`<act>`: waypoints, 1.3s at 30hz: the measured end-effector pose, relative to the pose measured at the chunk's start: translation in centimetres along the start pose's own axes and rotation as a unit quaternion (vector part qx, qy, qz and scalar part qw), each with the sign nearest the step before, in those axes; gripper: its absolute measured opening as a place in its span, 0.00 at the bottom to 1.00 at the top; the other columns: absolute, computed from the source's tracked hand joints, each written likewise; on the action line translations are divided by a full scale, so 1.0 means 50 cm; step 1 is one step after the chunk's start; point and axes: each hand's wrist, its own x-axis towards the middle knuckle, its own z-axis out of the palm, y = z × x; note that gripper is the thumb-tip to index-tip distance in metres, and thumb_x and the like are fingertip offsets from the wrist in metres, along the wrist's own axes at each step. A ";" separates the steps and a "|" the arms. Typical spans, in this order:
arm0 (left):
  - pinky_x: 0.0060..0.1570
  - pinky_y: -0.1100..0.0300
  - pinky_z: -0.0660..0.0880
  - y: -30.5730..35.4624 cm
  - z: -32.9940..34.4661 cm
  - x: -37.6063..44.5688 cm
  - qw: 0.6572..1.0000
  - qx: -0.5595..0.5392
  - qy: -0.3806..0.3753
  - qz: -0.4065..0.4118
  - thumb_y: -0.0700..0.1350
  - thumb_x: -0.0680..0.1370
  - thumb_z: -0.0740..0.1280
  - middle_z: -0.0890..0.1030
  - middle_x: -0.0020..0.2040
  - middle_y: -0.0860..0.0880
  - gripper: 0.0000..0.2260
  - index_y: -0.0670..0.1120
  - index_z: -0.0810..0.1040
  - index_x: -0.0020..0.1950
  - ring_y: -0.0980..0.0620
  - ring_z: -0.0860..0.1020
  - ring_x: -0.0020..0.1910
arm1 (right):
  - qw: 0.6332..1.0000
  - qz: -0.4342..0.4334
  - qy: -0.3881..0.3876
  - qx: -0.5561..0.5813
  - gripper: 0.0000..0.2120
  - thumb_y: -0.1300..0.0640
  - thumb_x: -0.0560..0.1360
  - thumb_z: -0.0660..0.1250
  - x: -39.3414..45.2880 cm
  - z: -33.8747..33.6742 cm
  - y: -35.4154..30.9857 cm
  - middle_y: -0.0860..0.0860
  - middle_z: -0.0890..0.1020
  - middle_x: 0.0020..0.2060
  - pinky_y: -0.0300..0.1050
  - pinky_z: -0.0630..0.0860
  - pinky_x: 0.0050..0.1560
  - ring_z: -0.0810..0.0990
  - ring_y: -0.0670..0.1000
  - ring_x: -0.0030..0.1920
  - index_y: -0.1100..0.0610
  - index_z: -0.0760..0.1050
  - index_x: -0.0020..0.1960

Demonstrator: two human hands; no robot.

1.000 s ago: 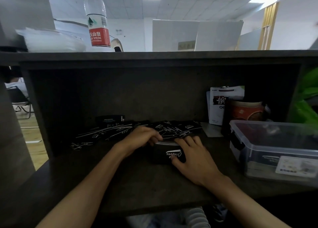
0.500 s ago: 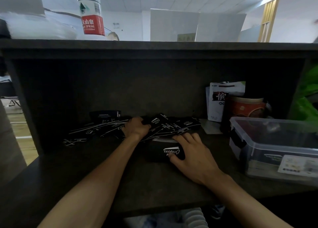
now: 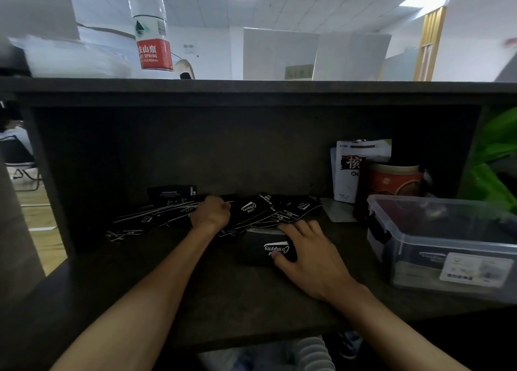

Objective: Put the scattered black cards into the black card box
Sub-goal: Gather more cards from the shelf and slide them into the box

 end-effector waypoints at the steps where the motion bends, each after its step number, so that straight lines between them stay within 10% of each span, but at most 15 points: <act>1: 0.56 0.55 0.75 -0.004 -0.006 -0.005 0.999 -0.015 0.032 0.021 0.46 0.79 0.64 0.83 0.54 0.47 0.07 0.51 0.82 0.50 0.45 0.80 0.55 | 1.000 0.000 0.001 0.000 0.30 0.33 0.74 0.56 0.000 -0.001 0.000 0.42 0.70 0.63 0.45 0.71 0.57 0.63 0.44 0.63 0.44 0.63 0.72; 5: 0.48 0.62 0.72 -0.006 -0.059 -0.034 0.980 -0.109 0.075 0.146 0.37 0.78 0.65 0.82 0.44 0.55 0.11 0.52 0.79 0.42 0.54 0.80 0.47 | 1.000 -0.005 -0.004 0.007 0.31 0.33 0.74 0.57 -0.001 -0.004 -0.002 0.44 0.64 0.71 0.48 0.70 0.65 0.61 0.46 0.69 0.45 0.62 0.74; 10: 0.47 0.64 0.74 -0.007 -0.102 -0.116 0.951 -0.061 -0.100 0.288 0.43 0.80 0.66 0.82 0.43 0.57 0.07 0.51 0.81 0.44 0.63 0.79 0.45 | 1.000 -0.011 -0.006 0.012 0.32 0.35 0.74 0.61 -0.003 -0.004 -0.001 0.47 0.50 0.79 0.50 0.54 0.73 0.45 0.49 0.78 0.45 0.63 0.75; 17: 0.45 0.68 0.75 0.006 -0.081 -0.146 0.913 -0.159 -0.285 0.244 0.44 0.82 0.63 0.84 0.44 0.49 0.10 0.43 0.83 0.50 0.59 0.79 0.41 | 0.999 0.003 -0.014 0.031 0.32 0.35 0.74 0.60 -0.004 -0.009 -0.008 0.44 0.69 0.65 0.50 0.69 0.67 0.62 0.46 0.68 0.44 0.59 0.74; 23: 0.52 0.53 0.78 0.006 -0.043 -0.061 0.987 -0.060 -0.003 0.149 0.52 0.79 0.67 0.84 0.50 0.47 0.09 0.48 0.81 0.52 0.48 0.81 0.52 | 0.997 0.061 -0.042 -0.006 0.31 0.31 0.71 0.55 0.009 0.002 -0.038 0.46 0.69 0.64 0.57 0.70 0.63 0.62 0.50 0.67 0.46 0.65 0.69; 27: 0.64 0.49 0.69 -0.019 -0.009 -0.035 0.980 0.170 -0.029 0.101 0.68 0.72 0.66 0.73 0.66 0.43 0.30 0.50 0.76 0.66 0.42 0.71 0.66 | 0.990 0.089 -0.107 -0.017 0.38 0.25 0.70 0.46 0.010 0.018 -0.047 0.48 0.71 0.63 0.60 0.67 0.63 0.66 0.52 0.66 0.48 0.69 0.67; 39: 0.60 0.51 0.72 -0.035 0.002 -0.044 0.985 0.035 0.061 0.159 0.51 0.73 0.73 0.77 0.55 0.44 0.17 0.50 0.79 0.60 0.43 0.77 0.56 | 1.000 0.018 -0.018 -0.019 0.25 0.28 0.73 0.55 0.000 0.004 -0.048 0.44 0.72 0.59 0.57 0.68 0.62 0.66 0.48 0.61 0.43 0.65 0.62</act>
